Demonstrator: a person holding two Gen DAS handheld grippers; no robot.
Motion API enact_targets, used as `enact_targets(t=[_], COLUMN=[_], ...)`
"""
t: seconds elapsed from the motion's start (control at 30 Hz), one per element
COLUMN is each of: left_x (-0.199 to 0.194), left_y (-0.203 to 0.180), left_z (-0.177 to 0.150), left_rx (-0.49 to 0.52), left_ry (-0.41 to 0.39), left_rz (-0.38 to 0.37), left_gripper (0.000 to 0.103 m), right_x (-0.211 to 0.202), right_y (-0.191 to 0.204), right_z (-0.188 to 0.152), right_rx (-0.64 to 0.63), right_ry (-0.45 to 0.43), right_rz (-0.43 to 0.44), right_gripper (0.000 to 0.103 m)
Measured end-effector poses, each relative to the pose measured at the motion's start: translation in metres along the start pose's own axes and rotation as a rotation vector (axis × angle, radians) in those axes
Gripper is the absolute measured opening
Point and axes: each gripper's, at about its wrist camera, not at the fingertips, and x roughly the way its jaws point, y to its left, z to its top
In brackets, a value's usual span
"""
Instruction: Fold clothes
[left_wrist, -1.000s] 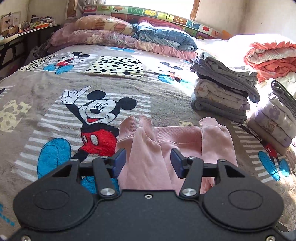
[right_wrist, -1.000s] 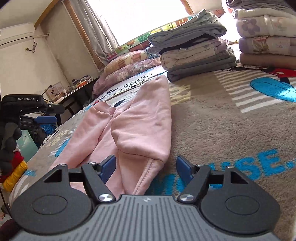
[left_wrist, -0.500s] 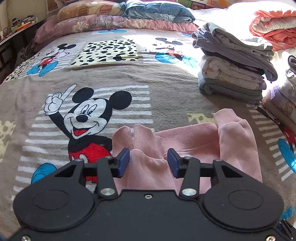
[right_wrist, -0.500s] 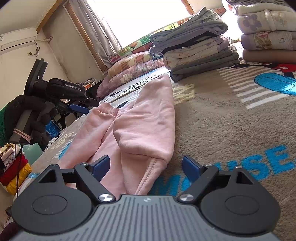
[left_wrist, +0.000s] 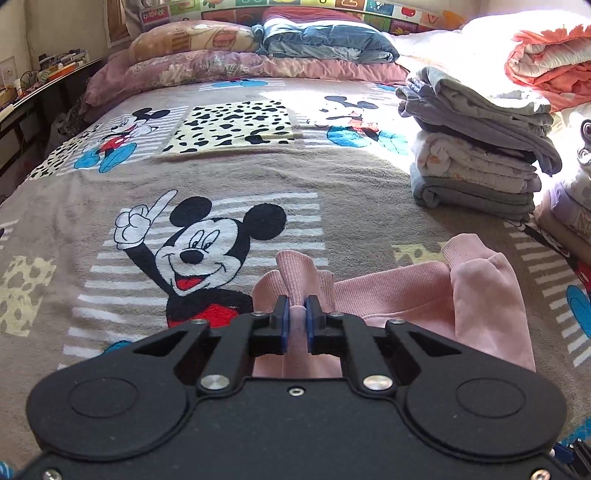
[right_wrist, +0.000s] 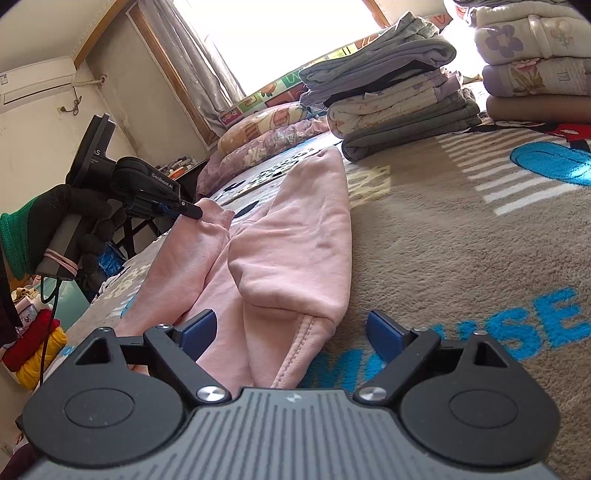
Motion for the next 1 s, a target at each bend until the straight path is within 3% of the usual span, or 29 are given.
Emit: enact_targets(t=[0.1,0.5,1.0], left_x=[-0.025,-0.077,-0.103], left_y=[0.018,0.096,0.178], left_z=[-0.004,-0.039,-0.095], left_rx=[-0.025,-0.156,-0.346], left_ry=[-0.074,-0.186,-0.243], left_rz=[0.008,0.091,0.159], left_gripper=[0.007,0.007,0.007], right_x=[0.0,-0.001,-0.004], right_y=[-0.001,-0.002,-0.005], right_z=[0.0,-0.002,-0.002], right_rx=[0.0,0.008,0.023], right_ry=[0.0,-0.005,-0.013], right_rz=[0.001,0.016,0.05], right_gripper=[0.088,0.088,0.091])
